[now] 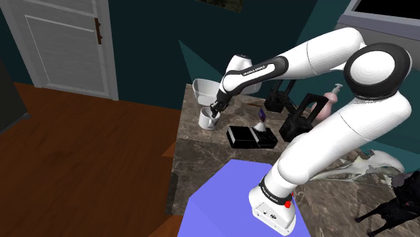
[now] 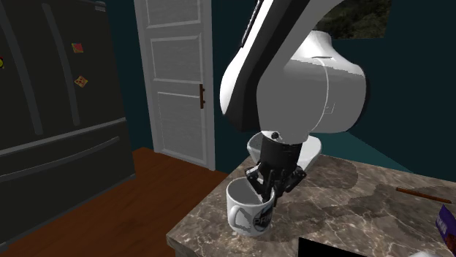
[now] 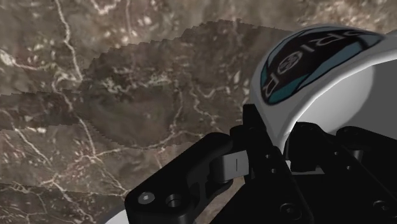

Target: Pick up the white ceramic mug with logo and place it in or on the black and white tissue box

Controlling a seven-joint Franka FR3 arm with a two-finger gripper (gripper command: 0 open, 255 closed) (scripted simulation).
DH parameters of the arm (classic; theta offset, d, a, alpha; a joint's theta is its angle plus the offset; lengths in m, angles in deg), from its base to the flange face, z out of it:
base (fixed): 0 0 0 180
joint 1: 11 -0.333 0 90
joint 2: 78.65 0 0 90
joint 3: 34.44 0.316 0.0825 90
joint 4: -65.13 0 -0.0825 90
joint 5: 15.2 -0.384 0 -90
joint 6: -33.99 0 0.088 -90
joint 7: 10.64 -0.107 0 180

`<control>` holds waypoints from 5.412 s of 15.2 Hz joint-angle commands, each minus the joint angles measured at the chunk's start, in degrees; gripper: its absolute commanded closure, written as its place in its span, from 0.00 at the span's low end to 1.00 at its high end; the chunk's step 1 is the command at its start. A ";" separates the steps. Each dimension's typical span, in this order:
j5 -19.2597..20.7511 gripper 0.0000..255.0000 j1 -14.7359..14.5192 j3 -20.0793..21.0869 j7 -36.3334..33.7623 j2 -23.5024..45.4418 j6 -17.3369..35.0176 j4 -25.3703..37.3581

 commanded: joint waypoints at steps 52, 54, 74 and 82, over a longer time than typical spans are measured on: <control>16.11 1.00 16.17 -12.23 14.88 -45.40 -38.85 -6.40; 16.60 1.00 16.45 -12.73 14.95 -45.49 -37.43 -7.94; 18.83 0.00 17.66 -15.02 15.29 -45.10 -31.24 -13.86; 16.69 0.00 16.82 -12.79 15.49 -46.15 -38.86 -7.15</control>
